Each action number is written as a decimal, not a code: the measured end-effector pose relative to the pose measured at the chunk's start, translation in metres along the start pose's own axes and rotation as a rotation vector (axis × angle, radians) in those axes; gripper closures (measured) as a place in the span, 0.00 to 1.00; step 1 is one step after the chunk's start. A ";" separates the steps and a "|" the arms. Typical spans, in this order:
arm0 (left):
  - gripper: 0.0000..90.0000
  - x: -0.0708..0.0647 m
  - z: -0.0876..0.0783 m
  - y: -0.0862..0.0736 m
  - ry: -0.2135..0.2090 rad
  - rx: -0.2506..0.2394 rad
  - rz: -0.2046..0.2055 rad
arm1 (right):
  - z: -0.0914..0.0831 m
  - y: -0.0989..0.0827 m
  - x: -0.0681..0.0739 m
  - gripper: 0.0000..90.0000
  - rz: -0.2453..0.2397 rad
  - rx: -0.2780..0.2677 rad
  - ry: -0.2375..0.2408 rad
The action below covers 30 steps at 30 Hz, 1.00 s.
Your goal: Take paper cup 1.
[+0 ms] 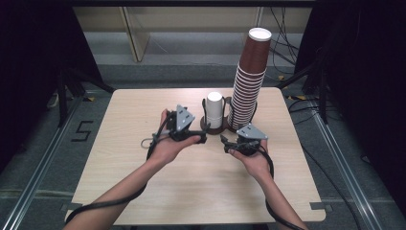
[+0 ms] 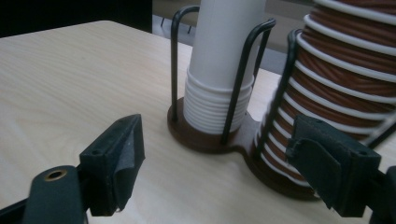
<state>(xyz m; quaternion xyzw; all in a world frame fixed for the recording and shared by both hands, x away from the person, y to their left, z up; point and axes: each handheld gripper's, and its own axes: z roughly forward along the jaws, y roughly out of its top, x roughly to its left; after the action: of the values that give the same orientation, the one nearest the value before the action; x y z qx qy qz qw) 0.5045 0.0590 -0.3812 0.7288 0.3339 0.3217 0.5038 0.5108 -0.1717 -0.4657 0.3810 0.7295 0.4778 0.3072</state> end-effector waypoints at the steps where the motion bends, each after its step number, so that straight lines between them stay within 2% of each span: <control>1: 0.06 0.008 0.019 0.009 -0.010 0.006 -0.039 | 0.010 0.000 -0.002 0.23 -0.003 0.004 -0.004; 2: 0.07 0.008 0.019 0.009 -0.010 0.006 -0.039 | 0.010 0.000 -0.002 0.23 -0.003 0.004 -0.004; 3: 0.07 0.014 0.039 0.017 -0.010 -0.001 -0.028 | 0.023 -0.001 -0.004 0.25 0.012 0.007 -0.018; 4: 0.07 0.014 0.039 0.017 -0.010 -0.001 -0.028 | 0.027 -0.001 -0.003 0.25 0.033 0.003 -0.022; 5: 0.07 0.016 0.049 0.019 -0.019 0.006 -0.033 | 0.027 -0.001 -0.003 0.25 0.033 0.003 -0.022; 7: 0.09 0.016 0.067 0.023 -0.023 0.031 -0.020 | 0.042 0.002 0.000 0.28 0.034 -0.019 -0.003; 8: 0.09 0.016 0.067 0.023 -0.023 0.031 -0.020 | 0.042 0.002 0.000 0.28 0.034 -0.019 -0.003; 9: 0.09 0.014 0.076 0.024 -0.024 0.041 -0.033 | 0.048 0.001 0.004 0.29 0.074 -0.002 0.009; 12: 0.10 0.013 0.082 0.023 -0.014 0.044 -0.043 | 0.055 -0.002 0.004 0.29 0.076 0.004 0.010; 13: 0.11 0.014 0.087 0.022 -0.005 0.047 -0.061 | 0.057 -0.003 0.004 0.31 0.117 0.007 0.002; 15: 0.11 0.016 0.089 0.021 0.001 0.048 -0.076 | 0.059 -0.004 0.003 0.31 0.117 -0.003 -0.002; 17: 0.13 0.019 0.093 0.019 0.012 0.050 -0.079 | 0.062 -0.004 0.003 0.32 0.117 0.012 -0.003; 18: 0.13 0.020 0.094 0.017 0.014 0.048 -0.077 | 0.063 -0.004 0.004 0.32 0.130 0.021 0.011; 19: 0.13 0.022 0.097 0.015 0.019 0.053 -0.081 | 0.066 -0.002 0.004 0.32 0.123 0.026 0.001; 20: 0.14 0.022 0.097 0.015 0.019 0.053 -0.081 | 0.067 -0.002 0.005 0.32 0.144 0.008 -0.014; 22: 0.14 0.022 0.099 0.013 0.017 0.063 -0.079 | 0.069 -0.002 0.004 0.32 0.142 0.012 -0.006; 23: 0.14 0.022 0.102 0.012 0.010 0.071 -0.087 | 0.072 -0.001 0.003 0.32 0.126 0.021 -0.014; 25: 0.15 0.022 0.106 0.012 0.007 0.079 -0.106 | 0.074 0.000 0.003 0.32 0.141 0.033 -0.021; 28: 0.16 0.022 0.113 0.011 0.006 0.081 -0.122 | 0.079 -0.002 0.000 0.32 0.150 0.018 -0.030; 29: 0.16 0.021 0.114 0.011 0.006 0.079 -0.122 | 0.079 -0.002 0.002 0.32 0.162 0.026 -0.045; 30: 0.16 0.021 0.116 0.010 0.005 0.080 -0.117 | 0.081 -0.002 0.000 0.32 0.152 0.029 -0.029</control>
<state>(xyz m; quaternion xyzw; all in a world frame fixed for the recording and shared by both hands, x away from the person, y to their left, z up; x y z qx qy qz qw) 0.6114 0.0133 -0.4014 0.7266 0.3899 0.2801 0.4915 0.5758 -0.1345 -0.4965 0.4466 0.7009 0.4833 0.2751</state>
